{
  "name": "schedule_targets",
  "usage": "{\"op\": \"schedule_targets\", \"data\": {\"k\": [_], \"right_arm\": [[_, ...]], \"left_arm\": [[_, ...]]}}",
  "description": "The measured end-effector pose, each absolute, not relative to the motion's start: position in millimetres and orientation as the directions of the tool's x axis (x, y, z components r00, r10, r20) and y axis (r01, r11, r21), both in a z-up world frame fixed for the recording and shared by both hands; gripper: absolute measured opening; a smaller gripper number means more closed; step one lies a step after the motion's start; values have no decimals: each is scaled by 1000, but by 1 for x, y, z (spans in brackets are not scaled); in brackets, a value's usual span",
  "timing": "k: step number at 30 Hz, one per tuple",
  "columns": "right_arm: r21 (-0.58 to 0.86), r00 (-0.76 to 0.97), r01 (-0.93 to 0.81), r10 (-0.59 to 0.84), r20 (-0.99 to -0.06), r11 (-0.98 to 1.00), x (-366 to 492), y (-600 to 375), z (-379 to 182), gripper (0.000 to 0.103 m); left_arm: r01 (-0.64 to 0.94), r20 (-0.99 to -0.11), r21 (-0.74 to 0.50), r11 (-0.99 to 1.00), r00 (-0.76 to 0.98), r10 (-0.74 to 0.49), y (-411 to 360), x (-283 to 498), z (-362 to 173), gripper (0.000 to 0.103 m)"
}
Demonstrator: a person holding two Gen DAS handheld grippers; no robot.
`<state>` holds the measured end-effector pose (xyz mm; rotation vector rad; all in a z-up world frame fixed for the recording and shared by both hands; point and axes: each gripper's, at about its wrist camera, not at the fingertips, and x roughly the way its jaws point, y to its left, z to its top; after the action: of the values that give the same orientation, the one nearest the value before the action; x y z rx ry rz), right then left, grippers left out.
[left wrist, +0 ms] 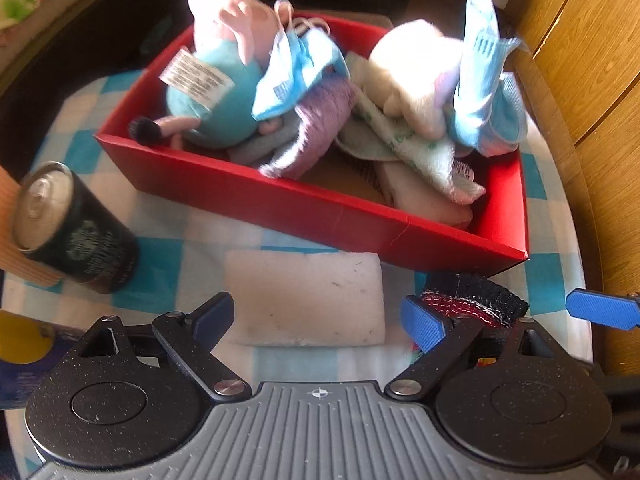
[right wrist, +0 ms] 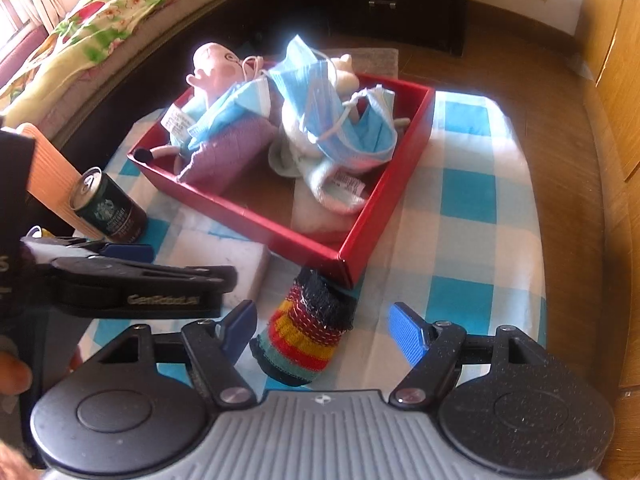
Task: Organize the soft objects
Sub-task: 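Move the left gripper to the white foam block while the right gripper moves to the striped knit cap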
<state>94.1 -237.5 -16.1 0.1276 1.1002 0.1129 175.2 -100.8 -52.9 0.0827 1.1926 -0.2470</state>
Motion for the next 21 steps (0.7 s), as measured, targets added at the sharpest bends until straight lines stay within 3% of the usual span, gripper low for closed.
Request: {"op": "schedule_targets", "data": {"k": [15, 17, 21], "right_arm": [[163, 415, 13, 143, -899, 987, 96, -251, -30, 53], [165, 416, 8, 147, -897, 986, 96, -250, -30, 53], [158, 415, 6, 141, -899, 987, 97, -250, -31, 53]], "left_arm": [[215, -930, 15, 977, 361, -65, -113, 183, -77, 97], [196, -931, 37, 980, 363, -37, -108, 186, -79, 94], [136, -936, 23, 991, 350, -27, -93, 190, -80, 73]]}}
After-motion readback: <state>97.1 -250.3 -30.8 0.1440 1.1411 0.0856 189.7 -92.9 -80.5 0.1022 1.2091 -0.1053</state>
